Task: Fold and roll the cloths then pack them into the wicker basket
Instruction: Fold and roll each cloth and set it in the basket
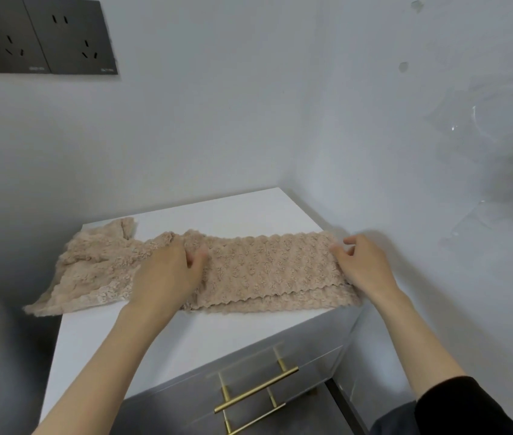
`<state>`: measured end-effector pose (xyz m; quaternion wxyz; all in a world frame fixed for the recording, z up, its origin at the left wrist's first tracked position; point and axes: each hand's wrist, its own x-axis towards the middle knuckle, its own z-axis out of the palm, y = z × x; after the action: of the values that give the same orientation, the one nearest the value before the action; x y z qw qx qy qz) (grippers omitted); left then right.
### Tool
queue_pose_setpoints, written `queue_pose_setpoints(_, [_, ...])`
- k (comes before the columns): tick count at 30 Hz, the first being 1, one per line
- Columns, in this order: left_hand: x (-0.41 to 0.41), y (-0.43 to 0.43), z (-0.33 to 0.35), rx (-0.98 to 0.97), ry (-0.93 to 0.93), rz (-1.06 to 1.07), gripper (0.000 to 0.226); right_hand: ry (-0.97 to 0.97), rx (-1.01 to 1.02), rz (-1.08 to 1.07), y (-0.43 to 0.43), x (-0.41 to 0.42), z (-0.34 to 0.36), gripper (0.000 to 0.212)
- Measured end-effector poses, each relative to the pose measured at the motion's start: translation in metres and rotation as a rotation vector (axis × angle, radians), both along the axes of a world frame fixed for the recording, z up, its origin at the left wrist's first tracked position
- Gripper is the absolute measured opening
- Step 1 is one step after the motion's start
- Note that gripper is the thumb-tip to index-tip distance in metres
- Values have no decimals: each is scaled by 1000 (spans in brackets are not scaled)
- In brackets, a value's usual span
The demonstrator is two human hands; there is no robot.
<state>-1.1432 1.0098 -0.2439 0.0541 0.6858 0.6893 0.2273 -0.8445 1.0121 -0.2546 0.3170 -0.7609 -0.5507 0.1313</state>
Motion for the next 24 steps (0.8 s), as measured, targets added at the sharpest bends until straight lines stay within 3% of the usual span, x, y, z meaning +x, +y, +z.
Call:
queue_pose_setpoints(7, [2,-7,-2,-111,65,42,56,-24,-67,-42,-3,3,1,26])
queue_pose_setpoints(12, [2,-4,-3,-48,-111,-8,33,-17,-1,-16,-6,5,3,20])
queue_pose_setpoints(17, [-3,1,2,26,-426,-103,22,115,126,6,-19,6,11,19])
queue_pose_setpoints(24, [-14,-4,2,80,-443,-128,19,66,91,67,-45,4,6,19])
